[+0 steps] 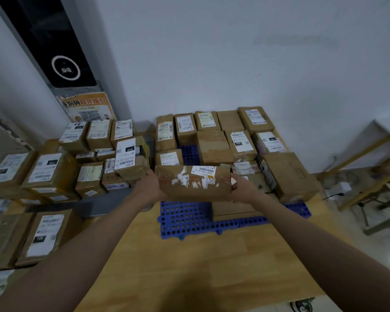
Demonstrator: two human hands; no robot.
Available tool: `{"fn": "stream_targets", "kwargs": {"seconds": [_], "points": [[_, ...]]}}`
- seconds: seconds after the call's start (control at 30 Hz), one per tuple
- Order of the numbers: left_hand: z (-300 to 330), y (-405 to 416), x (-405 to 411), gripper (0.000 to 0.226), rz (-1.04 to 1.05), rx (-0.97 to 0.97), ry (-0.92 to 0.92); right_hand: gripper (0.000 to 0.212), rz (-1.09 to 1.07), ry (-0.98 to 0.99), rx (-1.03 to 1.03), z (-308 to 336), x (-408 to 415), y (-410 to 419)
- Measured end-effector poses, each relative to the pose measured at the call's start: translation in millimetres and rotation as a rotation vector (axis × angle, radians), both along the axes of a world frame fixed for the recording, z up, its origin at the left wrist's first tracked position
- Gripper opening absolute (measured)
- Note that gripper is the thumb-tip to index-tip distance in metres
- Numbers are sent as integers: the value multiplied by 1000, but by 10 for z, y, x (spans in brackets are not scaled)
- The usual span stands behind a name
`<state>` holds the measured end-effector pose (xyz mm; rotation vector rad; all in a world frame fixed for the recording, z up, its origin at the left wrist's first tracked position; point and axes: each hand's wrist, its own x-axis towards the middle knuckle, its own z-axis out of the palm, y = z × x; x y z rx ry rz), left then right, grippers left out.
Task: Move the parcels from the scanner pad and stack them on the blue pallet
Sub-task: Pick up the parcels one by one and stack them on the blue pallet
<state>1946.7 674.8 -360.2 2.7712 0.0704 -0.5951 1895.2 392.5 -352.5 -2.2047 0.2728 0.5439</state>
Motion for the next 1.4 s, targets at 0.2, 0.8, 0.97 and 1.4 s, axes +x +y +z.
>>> {"fn": "stream_targets", "kwargs": {"seconds": [0.2,0.8,0.97,1.4], "points": [[178,-384,361,101,61,-72,-31,57,30,-119,-131,52,367,-289],[422,-1748,1954,65,107,-172,-200,30,-17,-236,-170,284,2262,-1662],[324,-1893,2500,64,150,-203,-221,23,-5,-250,-216,156,2881,-1792],[-346,-2029,3833,71,137,-203,-214,27,-12,-234,-272,-550,4304,-1913]]}}
